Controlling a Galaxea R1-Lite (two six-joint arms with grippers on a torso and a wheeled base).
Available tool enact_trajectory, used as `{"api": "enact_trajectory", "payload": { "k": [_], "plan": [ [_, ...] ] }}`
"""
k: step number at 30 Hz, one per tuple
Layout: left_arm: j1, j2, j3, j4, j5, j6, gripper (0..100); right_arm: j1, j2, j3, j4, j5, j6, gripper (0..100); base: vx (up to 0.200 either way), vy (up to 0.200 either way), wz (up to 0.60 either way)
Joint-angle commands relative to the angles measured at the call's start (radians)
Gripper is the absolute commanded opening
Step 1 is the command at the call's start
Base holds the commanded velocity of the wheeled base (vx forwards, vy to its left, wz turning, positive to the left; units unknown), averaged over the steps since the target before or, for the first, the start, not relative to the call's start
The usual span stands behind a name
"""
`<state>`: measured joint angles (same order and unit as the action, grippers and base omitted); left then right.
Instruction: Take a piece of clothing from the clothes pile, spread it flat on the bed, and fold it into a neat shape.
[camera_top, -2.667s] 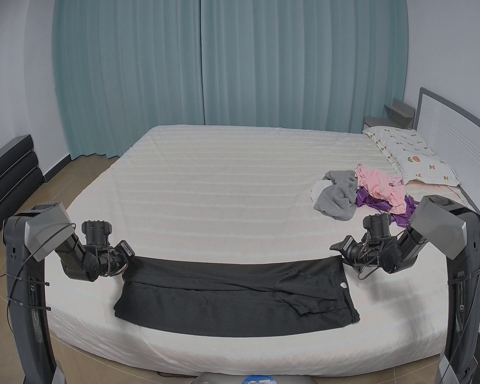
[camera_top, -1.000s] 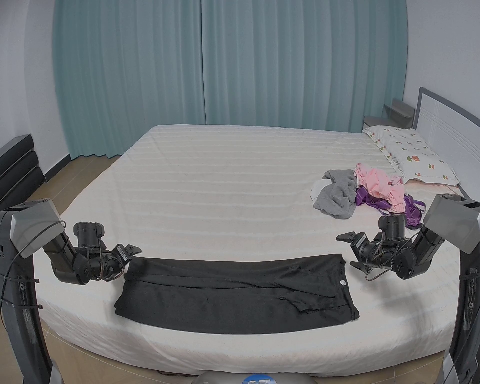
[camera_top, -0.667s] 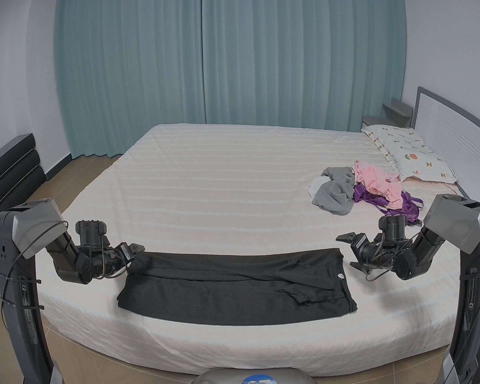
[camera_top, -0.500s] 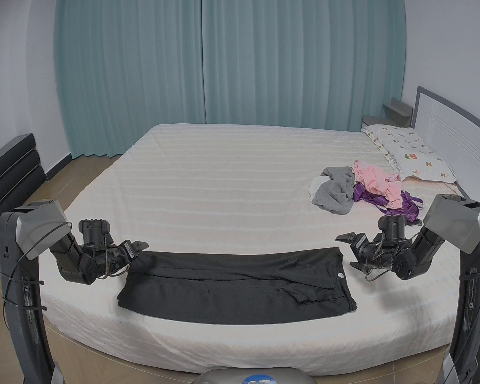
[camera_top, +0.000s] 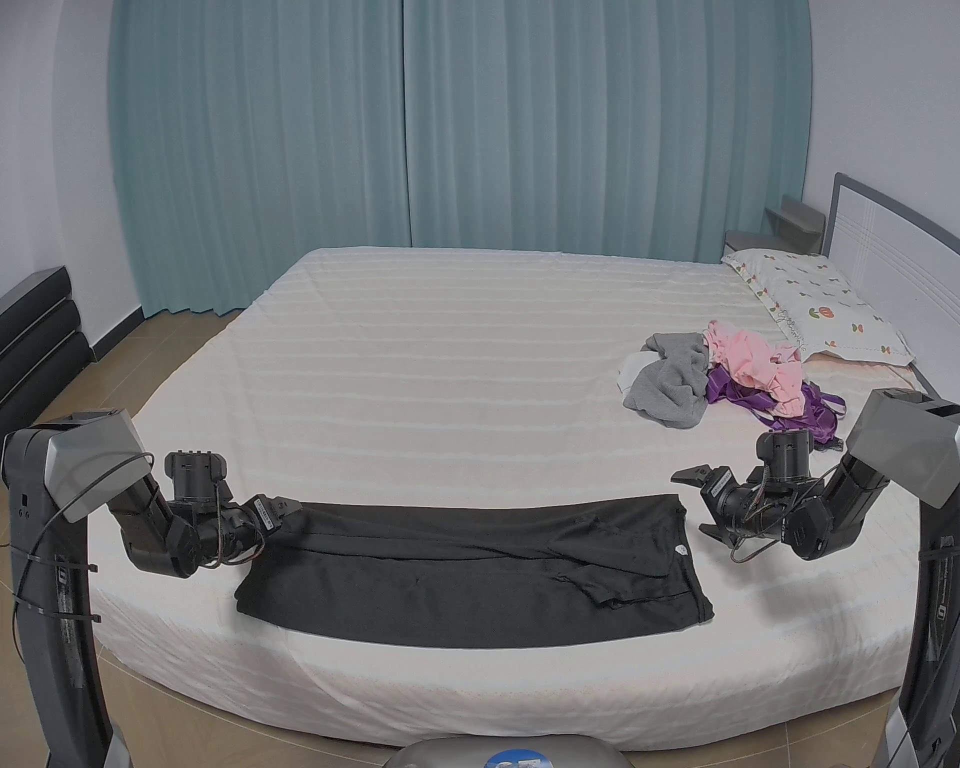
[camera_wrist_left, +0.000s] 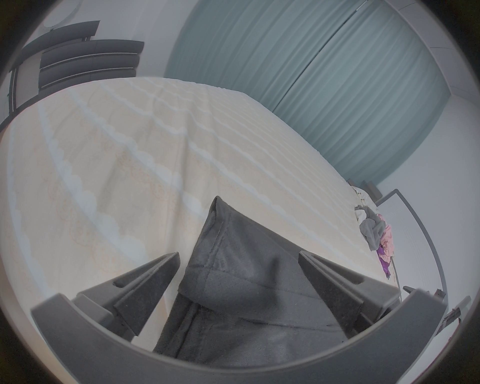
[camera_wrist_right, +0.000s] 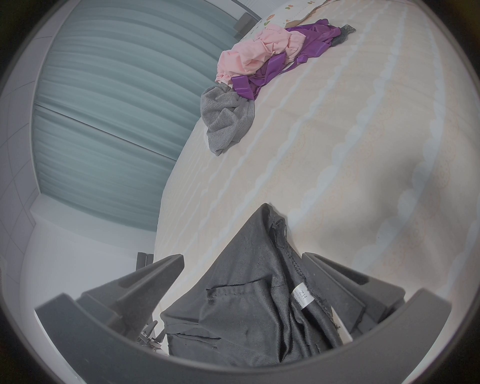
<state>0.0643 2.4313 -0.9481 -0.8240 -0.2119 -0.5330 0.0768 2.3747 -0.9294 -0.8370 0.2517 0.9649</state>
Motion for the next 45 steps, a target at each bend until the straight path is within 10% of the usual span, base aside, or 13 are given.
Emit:
{"api": "enact_trajectory", "payload": {
  "k": [1, 18, 19, 45],
  "plan": [
    [-0.004, 0.012, 0.005, 0.0, 0.002, 0.008, 100, 0.0, 0.001, 0.001, -0.001, 0.0, 0.0, 100, 0.0, 0.0, 0.0],
    [-0.026, 0.014, 0.057, -0.004, 0.008, 0.103, 100, 0.0, 0.0, 0.001, 0.001, 0.001, 0.0, 100, 0.0, 0.0, 0.0],
    [-0.026, 0.012, 0.058, -0.006, 0.009, 0.103, 0, 0.0, 0.0, 0.001, 0.001, 0.001, 0.0, 100, 0.0, 0.0, 0.0],
    [-0.024, -0.008, 0.115, -0.106, 0.02, 0.091, 0, -0.011, -0.032, -0.002, -0.002, 0.004, 0.13, 100, 0.0, 0.0, 0.0]
  ]
}}
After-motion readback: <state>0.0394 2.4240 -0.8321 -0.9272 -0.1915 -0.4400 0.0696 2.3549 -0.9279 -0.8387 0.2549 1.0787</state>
